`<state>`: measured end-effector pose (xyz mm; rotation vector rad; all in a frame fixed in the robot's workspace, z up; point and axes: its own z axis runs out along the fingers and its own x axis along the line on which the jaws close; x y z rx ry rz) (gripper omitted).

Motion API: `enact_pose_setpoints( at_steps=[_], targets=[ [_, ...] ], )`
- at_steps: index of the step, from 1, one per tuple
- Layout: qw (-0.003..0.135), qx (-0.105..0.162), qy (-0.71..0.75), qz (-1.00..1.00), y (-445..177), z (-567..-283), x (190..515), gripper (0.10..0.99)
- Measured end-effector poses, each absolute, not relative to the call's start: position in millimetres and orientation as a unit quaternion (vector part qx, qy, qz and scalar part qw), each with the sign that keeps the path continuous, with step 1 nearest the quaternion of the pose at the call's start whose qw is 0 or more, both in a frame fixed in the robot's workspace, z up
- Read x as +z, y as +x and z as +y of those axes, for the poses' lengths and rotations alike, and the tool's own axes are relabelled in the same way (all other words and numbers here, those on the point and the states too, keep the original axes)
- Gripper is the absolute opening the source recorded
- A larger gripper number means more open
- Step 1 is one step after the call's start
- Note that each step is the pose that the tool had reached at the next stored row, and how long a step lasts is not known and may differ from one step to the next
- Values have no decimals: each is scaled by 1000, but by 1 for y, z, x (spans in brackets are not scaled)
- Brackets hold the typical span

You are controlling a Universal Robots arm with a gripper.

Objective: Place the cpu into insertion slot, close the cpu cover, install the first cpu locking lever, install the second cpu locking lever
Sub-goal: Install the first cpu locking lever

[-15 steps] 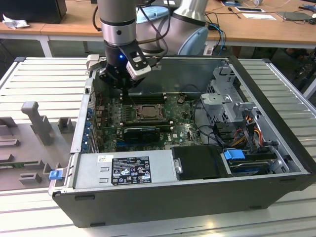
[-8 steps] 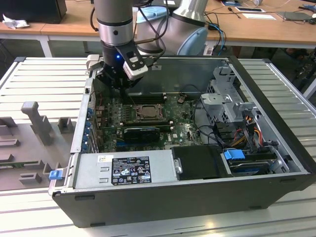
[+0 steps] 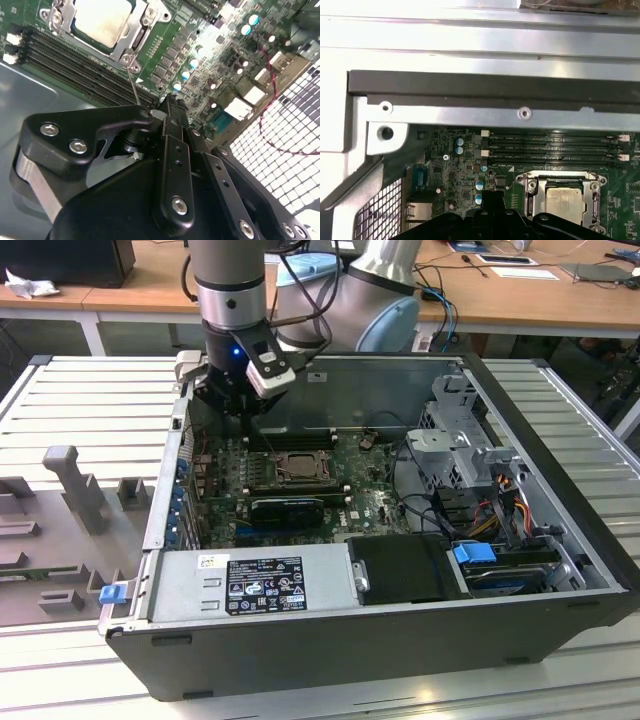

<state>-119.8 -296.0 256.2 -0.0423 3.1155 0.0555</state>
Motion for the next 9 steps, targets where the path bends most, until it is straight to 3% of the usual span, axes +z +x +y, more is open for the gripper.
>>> enact_pose_setpoints(
  at_steps=[9],
  targets=[
    [12,18,-13,1000,-114,-285,255,106]
  ],
)
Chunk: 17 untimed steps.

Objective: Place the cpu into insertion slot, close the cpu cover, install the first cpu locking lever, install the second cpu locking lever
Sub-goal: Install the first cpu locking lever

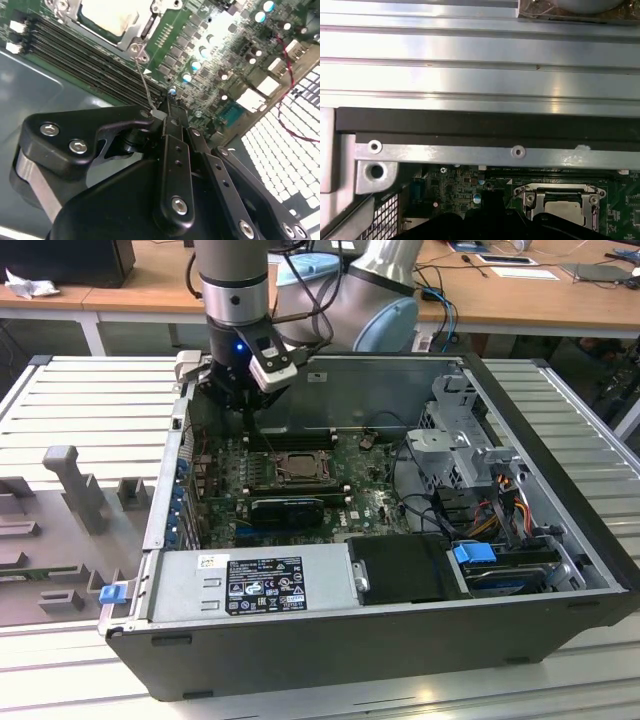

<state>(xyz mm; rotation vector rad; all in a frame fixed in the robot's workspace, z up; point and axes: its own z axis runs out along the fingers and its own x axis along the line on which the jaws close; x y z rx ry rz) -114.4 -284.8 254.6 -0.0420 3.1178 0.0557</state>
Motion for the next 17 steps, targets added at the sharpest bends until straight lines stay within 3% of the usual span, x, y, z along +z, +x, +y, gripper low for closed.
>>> enact_pose_setpoints(
  at_steps=[15,17],
  targets=[
    [8,18,-13,1000,-51,-284,253,106],
    [8,28,-13,999,-50,-284,253,106]
  ],
)
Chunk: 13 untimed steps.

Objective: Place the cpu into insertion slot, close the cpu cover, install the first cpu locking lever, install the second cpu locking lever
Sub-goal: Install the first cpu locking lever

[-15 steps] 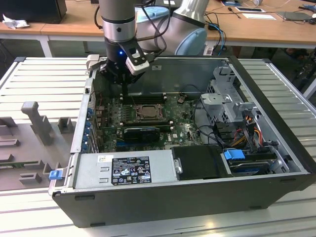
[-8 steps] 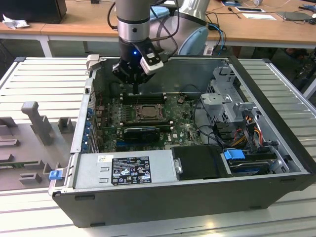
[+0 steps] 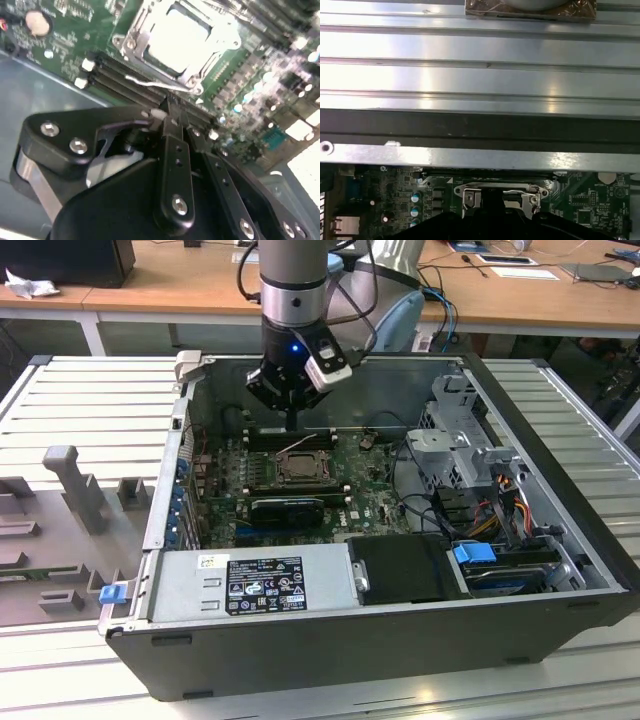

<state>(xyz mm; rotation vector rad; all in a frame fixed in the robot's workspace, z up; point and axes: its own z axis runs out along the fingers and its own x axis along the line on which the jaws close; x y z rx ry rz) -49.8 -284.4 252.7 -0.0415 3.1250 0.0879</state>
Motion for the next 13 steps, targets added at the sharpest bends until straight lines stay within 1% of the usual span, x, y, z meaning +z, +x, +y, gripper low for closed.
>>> enact_pose_setpoints(
  at_steps=[1,13],
  targets=[
    [8,35,-13,999,-50,-284,251,106],
    [7,35,-29,999,-41,-281,228,106]
  ],
)
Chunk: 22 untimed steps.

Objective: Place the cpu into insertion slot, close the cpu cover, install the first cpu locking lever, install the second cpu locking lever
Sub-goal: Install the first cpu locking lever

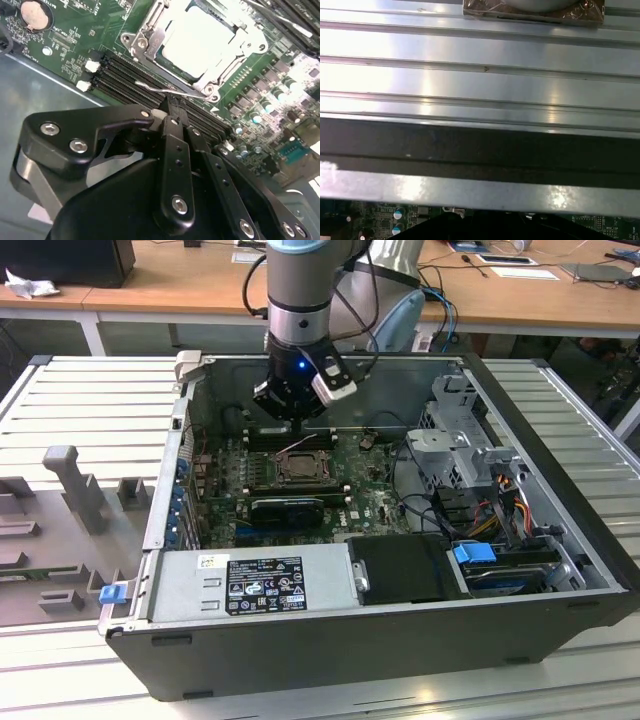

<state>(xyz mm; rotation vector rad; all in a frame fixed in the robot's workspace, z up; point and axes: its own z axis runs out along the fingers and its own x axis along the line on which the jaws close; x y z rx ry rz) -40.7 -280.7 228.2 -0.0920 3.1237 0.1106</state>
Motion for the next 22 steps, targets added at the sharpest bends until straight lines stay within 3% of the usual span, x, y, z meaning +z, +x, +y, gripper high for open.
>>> enact_pose_setpoints(
  at_steps=[22],
  targets=[
    [7,32,-30,999,-21,-280,211,106]
  ],
)
